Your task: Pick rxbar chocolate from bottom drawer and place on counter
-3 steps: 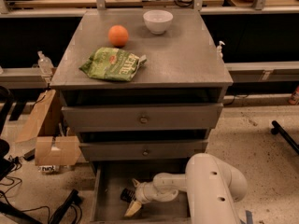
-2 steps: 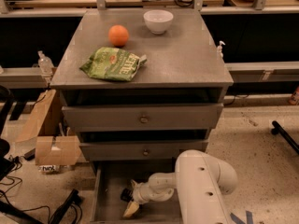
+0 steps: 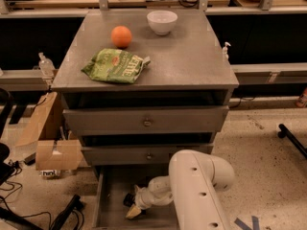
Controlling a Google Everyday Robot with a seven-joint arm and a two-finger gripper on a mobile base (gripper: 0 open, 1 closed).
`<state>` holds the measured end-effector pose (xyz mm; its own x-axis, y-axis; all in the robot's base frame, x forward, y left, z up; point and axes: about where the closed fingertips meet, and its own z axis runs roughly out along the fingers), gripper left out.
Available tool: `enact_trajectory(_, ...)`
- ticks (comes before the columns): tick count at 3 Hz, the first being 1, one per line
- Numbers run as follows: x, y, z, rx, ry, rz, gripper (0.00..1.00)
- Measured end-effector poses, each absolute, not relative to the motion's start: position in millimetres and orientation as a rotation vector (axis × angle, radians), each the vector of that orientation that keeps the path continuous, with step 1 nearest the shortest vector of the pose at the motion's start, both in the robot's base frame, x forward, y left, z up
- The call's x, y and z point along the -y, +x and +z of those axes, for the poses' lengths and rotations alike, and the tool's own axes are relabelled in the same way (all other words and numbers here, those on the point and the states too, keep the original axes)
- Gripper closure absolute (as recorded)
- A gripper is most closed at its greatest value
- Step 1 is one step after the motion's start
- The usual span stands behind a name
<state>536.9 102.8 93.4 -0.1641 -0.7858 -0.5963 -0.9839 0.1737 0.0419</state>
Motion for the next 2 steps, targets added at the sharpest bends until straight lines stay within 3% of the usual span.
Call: enact_trajectory(2,-102.8,536.8,104.9,-2.014,-1.666,0.598,0.87)
